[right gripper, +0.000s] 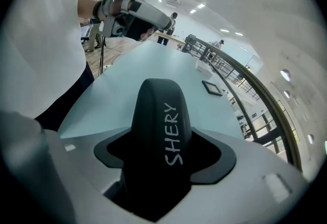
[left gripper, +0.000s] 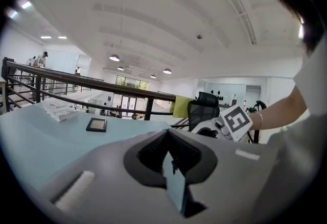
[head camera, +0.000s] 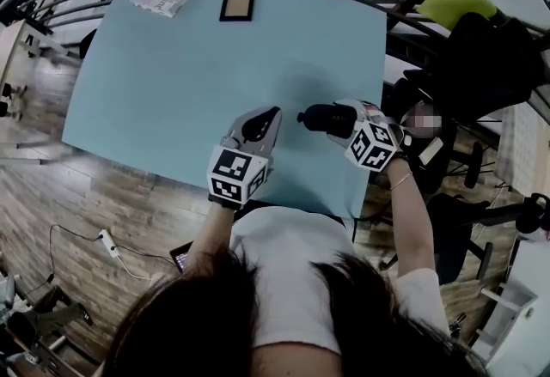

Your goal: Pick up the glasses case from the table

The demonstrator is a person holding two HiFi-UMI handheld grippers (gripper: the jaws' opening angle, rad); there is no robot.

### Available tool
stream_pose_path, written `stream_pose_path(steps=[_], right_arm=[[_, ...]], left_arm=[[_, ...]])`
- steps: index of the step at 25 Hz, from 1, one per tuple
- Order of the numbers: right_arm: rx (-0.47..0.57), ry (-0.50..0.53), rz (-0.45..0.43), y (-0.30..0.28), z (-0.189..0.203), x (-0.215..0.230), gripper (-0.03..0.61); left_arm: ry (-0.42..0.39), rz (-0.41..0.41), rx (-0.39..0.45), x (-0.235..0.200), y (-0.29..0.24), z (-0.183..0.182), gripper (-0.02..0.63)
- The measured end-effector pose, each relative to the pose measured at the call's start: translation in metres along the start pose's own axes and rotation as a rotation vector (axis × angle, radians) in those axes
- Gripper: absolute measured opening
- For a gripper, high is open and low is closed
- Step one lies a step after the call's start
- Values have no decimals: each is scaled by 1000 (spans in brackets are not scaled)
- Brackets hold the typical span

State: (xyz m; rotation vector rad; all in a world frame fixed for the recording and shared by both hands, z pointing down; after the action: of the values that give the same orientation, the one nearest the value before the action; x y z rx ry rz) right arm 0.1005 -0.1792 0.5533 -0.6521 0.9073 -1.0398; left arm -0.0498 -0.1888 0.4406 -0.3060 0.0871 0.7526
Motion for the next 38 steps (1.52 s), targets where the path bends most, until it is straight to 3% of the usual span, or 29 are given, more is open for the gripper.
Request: stream_pose_path(steps=[9, 25, 38], right_arm=[[101, -90, 165, 54, -16, 25, 325], [503, -478, 511, 147, -35, 56, 325], [762, -802, 634, 194, -20, 42, 327]], left_arm=[[-33, 11, 16, 6, -2, -16, 57], [-58, 42, 34, 18, -12, -30, 57], [-61, 40, 75, 28, -12, -45, 57]])
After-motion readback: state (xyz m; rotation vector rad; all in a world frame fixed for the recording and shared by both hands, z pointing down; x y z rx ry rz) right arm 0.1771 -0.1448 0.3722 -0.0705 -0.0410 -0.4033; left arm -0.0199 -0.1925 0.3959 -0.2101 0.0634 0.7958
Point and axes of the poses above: the fingertips, and each gripper's own axes: y backward along the fingers, x to its right, z out of its underside, the point moved 1 cm from there along y, backward along the fingers
